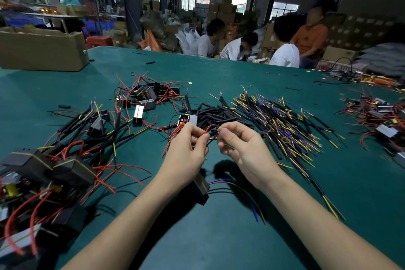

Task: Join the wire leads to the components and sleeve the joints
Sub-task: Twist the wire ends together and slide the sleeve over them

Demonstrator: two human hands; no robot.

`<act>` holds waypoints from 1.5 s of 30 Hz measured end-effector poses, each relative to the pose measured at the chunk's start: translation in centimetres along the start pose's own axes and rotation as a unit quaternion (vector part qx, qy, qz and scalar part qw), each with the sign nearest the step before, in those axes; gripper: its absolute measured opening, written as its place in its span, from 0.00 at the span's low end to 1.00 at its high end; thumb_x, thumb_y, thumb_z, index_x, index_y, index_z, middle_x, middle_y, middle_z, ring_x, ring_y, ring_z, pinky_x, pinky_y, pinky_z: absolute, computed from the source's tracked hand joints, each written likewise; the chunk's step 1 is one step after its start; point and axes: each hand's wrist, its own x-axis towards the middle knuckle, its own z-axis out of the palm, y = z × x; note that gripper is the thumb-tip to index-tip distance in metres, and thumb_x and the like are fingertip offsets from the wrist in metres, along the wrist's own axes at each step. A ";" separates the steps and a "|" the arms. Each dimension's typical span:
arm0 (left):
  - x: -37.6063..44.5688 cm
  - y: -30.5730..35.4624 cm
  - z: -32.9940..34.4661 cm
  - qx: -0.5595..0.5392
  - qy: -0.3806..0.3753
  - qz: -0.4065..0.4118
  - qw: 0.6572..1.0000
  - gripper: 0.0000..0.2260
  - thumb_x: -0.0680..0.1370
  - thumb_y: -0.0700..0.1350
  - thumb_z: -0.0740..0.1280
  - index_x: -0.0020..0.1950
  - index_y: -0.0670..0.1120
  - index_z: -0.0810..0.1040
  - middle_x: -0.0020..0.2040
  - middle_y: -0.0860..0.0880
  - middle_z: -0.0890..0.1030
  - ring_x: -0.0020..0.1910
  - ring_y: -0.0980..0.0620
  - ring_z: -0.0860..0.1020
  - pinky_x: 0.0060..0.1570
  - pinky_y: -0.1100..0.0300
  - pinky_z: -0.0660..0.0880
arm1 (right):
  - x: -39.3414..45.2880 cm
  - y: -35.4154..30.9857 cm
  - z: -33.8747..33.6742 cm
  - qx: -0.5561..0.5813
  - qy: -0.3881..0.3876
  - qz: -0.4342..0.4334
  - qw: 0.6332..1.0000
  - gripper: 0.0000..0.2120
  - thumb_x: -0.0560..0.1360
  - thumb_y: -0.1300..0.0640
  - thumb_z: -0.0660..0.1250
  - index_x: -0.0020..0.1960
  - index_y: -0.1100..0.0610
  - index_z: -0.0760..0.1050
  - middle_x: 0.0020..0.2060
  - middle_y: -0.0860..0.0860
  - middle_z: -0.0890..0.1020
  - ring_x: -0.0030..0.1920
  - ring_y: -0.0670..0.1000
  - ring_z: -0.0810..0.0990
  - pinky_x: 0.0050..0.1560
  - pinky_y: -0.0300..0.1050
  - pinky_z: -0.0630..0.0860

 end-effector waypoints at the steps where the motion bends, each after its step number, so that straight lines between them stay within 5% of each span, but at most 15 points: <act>1: 0.0 0.0 0.0 -0.004 0.002 -0.004 1.000 0.06 0.80 0.42 0.62 0.43 0.46 0.70 0.28 0.52 0.74 0.23 0.58 0.67 0.31 0.60 0.65 | 0.0 0.1 0.0 -0.004 -0.003 -0.002 1.000 0.07 0.77 0.65 0.64 0.43 0.56 0.78 0.33 0.49 0.79 0.34 0.46 0.76 0.37 0.36 0.72; 5: 0.1 -0.2 -0.1 -0.002 0.015 -0.018 1.000 0.07 0.80 0.42 0.63 0.42 0.48 0.70 0.28 0.52 0.74 0.22 0.58 0.67 0.31 0.59 0.65 | 0.1 -0.5 -0.2 -0.186 -0.030 -0.097 0.977 0.10 0.77 0.68 0.64 0.50 0.54 0.77 0.37 0.50 0.79 0.34 0.47 0.77 0.36 0.36 0.72; 9: 0.2 -0.3 0.0 -0.011 0.014 -0.027 0.999 0.08 0.80 0.42 0.62 0.41 0.48 0.69 0.28 0.51 0.74 0.21 0.60 0.67 0.29 0.60 0.63 | 0.2 -1.0 -0.8 -0.389 -0.009 -0.261 0.884 0.09 0.72 0.66 0.70 0.49 0.56 0.81 0.38 0.50 0.80 0.36 0.46 0.77 0.39 0.37 0.73; 13: 0.1 -0.3 0.0 -0.029 0.002 -0.034 0.999 0.07 0.80 0.42 0.62 0.42 0.48 0.69 0.28 0.51 0.73 0.19 0.60 0.66 0.27 0.62 0.62 | 0.5 -1.2 -1.7 -0.452 -0.022 -0.311 0.836 0.05 0.72 0.65 0.72 0.48 0.59 0.81 0.39 0.51 0.80 0.37 0.48 0.77 0.41 0.31 0.69; 17: 0.1 -0.3 -0.1 -0.023 -0.015 -0.031 0.999 0.08 0.81 0.42 0.61 0.42 0.48 0.69 0.27 0.53 0.73 0.20 0.60 0.65 0.27 0.62 0.61 | 0.3 -1.0 -1.8 -0.515 -0.019 -0.353 0.781 0.06 0.75 0.60 0.69 0.51 0.57 0.81 0.41 0.46 0.78 0.36 0.42 0.74 0.41 0.40 0.74; 25: 0.1 -0.1 -0.3 -0.013 -0.011 -0.042 0.999 0.07 0.80 0.43 0.62 0.42 0.48 0.70 0.28 0.51 0.74 0.20 0.59 0.67 0.31 0.58 0.63 | 0.3 -1.7 -2.6 -0.620 -0.024 -0.465 0.632 0.06 0.76 0.59 0.69 0.45 0.61 0.82 0.37 0.55 0.81 0.36 0.57 0.80 0.34 0.49 0.77; 34: 0.2 -0.1 -0.6 -0.021 -0.018 -0.051 0.998 0.06 0.81 0.42 0.61 0.44 0.46 0.70 0.29 0.48 0.72 0.21 0.58 0.65 0.27 0.64 0.64 | 0.3 -1.2 -2.9 -0.615 -0.035 -0.452 0.645 0.09 0.77 0.60 0.66 0.40 0.62 0.79 0.35 0.53 0.80 0.36 0.57 0.78 0.33 0.51 0.75; 41: 0.3 0.2 -0.3 -0.079 -0.039 -0.073 0.993 0.06 0.81 0.41 0.60 0.44 0.46 0.68 0.25 0.53 0.71 0.18 0.59 0.64 0.23 0.65 0.61 | -0.2 -0.3 -1.7 -0.438 0.026 -0.352 0.827 0.05 0.74 0.65 0.68 0.39 0.63 0.77 0.34 0.51 0.79 0.36 0.49 0.75 0.39 0.37 0.71; 45: 0.3 -0.1 -0.5 -0.062 -0.027 -0.068 0.995 0.06 0.81 0.42 0.61 0.44 0.46 0.69 0.27 0.50 0.71 0.18 0.61 0.66 0.24 0.65 0.62 | -0.3 -0.2 -1.3 -0.399 0.035 -0.282 0.872 0.05 0.74 0.62 0.69 0.39 0.60 0.78 0.33 0.49 0.80 0.36 0.46 0.76 0.39 0.39 0.72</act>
